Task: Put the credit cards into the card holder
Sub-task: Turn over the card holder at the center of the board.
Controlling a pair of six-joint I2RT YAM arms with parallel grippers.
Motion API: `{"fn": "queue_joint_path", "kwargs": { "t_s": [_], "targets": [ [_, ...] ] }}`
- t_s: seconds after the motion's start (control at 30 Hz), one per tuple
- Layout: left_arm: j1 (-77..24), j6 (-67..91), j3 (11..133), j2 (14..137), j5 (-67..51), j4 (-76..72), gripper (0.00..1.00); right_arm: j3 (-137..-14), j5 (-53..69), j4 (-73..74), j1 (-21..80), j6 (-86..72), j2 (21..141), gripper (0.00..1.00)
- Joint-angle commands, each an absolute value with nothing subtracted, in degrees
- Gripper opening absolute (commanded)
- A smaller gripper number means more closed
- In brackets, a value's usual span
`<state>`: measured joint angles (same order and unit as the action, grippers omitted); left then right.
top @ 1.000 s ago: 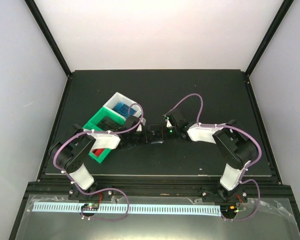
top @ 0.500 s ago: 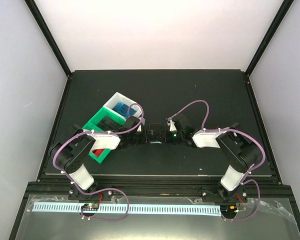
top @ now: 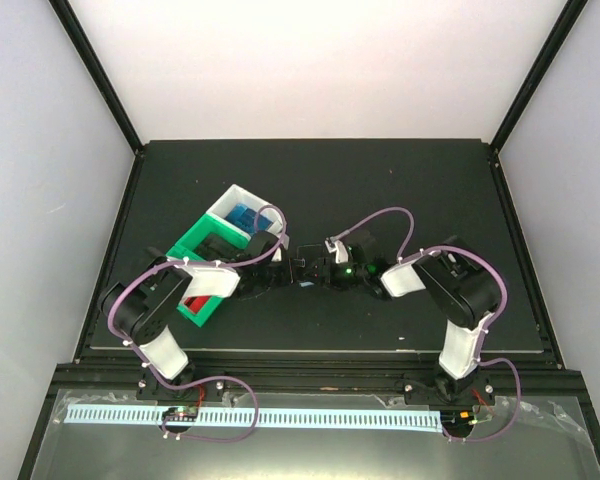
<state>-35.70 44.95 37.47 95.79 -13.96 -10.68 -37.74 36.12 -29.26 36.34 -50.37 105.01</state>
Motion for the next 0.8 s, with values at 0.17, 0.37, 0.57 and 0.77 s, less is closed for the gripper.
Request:
{"fn": "queue_joint_path", "kwargs": {
  "t_s": [0.17, 0.37, 0.57, 0.77],
  "targets": [
    [-35.23, 43.18, 35.6, 100.53, -9.79, -2.27, 0.08, -37.3, 42.0, -35.61, 38.25, -50.85, 105.24, 0.47],
    [-35.17, 43.13, 35.6, 99.97, -10.28, -2.3, 0.08, -37.72, 38.41, -34.69, 38.35, -50.86, 104.78, 0.32],
    [-35.13, 42.82, 35.43, 99.91, -10.36, -2.19, 0.08, -36.77, 29.57, -28.83, 38.27, -48.69, 100.43, 0.48],
    [-35.14, 42.53, 35.2, 99.55, -12.21, -2.76, 0.09, -39.73, 24.83, -26.6, 38.32, -48.94, 102.93, 0.4]
  ]
}}
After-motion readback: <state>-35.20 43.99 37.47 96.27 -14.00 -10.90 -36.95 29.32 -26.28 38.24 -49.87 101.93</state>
